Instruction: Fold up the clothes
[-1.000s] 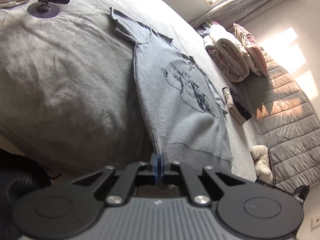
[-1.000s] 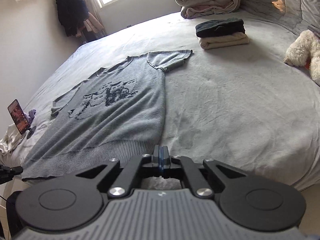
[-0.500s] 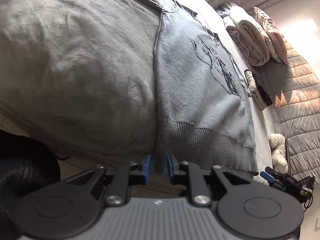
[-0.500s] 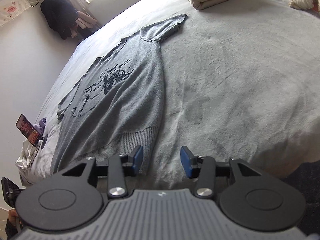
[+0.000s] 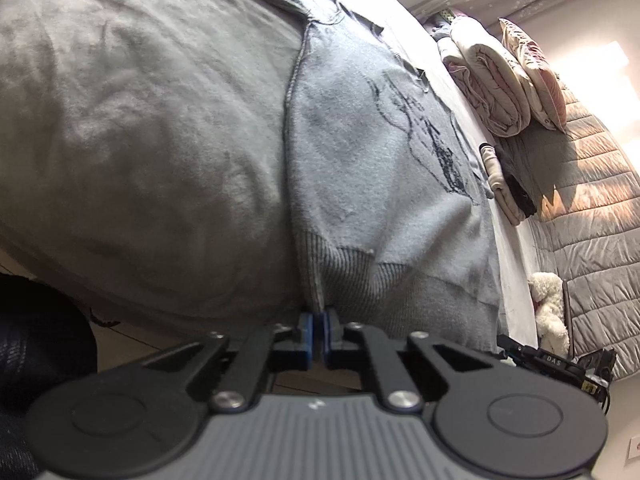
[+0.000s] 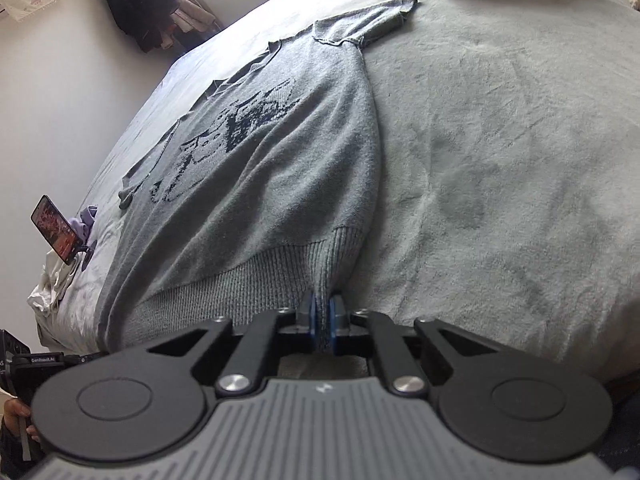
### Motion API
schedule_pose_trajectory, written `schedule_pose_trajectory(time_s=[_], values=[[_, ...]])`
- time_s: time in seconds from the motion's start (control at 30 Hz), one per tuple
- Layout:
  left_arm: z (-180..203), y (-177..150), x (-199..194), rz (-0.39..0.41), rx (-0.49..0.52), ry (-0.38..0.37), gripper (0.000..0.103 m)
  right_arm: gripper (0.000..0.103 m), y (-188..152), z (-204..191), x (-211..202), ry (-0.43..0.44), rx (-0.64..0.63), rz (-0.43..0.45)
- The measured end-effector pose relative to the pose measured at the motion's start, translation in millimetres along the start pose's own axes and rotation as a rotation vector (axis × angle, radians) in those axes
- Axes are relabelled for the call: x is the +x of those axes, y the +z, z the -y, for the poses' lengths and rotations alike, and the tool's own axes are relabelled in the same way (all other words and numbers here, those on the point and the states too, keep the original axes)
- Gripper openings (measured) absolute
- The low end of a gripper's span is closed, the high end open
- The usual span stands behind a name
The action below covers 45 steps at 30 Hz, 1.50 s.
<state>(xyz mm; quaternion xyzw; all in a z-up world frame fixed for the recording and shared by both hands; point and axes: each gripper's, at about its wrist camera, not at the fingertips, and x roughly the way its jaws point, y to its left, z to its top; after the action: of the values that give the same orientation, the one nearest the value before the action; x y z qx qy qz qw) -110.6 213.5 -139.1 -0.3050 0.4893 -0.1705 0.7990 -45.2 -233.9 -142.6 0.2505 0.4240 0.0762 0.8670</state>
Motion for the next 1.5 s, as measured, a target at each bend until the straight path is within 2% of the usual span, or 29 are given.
schedule_pose_trajectory(time_s=[0.1,0.2,0.3,0.43,0.53,0.67,0.7,0.73,0.77,0.8,0.83,1.0,1.27,1.5], values=[[8.9,-0.5,-19.0,0.026,0.015,-0.057,0.004,0.007,5.5,-4.3,-34.4,-0.024,-0.051,0.073],[14.1,-0.9,-32.9,0.035,0.027,-0.083,0.004,0.004,11.2,-7.2,-57.8,-0.056,-0.100,0.089],[14.3,-2.2,-24.5,0.007,0.052,-0.023,0.004,0.004,11.3,-8.5,-52.0,-0.098,-0.136,0.043],[4.1,-5.3,3.1,-0.047,0.045,0.054,0.004,0.004,1.6,-0.1,-15.2,-0.158,-0.132,-0.059],[-1.9,-5.8,15.1,-0.071,0.045,0.094,0.003,0.004,-0.2,6.9,-7.7,-0.161,-0.098,-0.080],[1.5,2.2,6.3,-0.118,0.082,0.065,0.005,0.017,7.8,6.5,-19.7,-0.156,-0.072,-0.089],[4.1,5.3,2.4,-0.124,0.100,0.069,0.010,0.025,11.2,5.9,-23.1,-0.161,-0.074,-0.089],[6.1,8.5,-2.1,-0.120,0.115,0.075,0.014,0.032,14.6,5.9,-26.4,-0.163,-0.075,-0.086],[7.9,11.9,-7.0,-0.108,0.125,0.080,0.024,0.044,18.3,6.1,-29.2,-0.162,-0.075,-0.083],[9.3,16.4,-11.4,-0.093,0.131,0.083,0.033,0.045,22.2,6.3,-31.3,-0.158,-0.074,-0.080],[10.5,21.7,-14.9,-0.074,0.135,0.083,0.035,0.045,26.8,6.1,-32.7,-0.154,-0.074,-0.077],[14.8,56.0,-15.9,-0.003,0.128,0.108,0.041,0.045,55.6,3.2,-21.0,-0.150,-0.084,-0.064],[11.9,114.1,23.9,0.052,0.099,0.119,0.046,0.045,98.5,18.8,26.8,-0.091,-0.032,-0.064],[5.4,139.1,52.3,0.093,0.054,0.065,0.046,0.045,119.1,37.4,60.1,-0.006,0.065,-0.054]])
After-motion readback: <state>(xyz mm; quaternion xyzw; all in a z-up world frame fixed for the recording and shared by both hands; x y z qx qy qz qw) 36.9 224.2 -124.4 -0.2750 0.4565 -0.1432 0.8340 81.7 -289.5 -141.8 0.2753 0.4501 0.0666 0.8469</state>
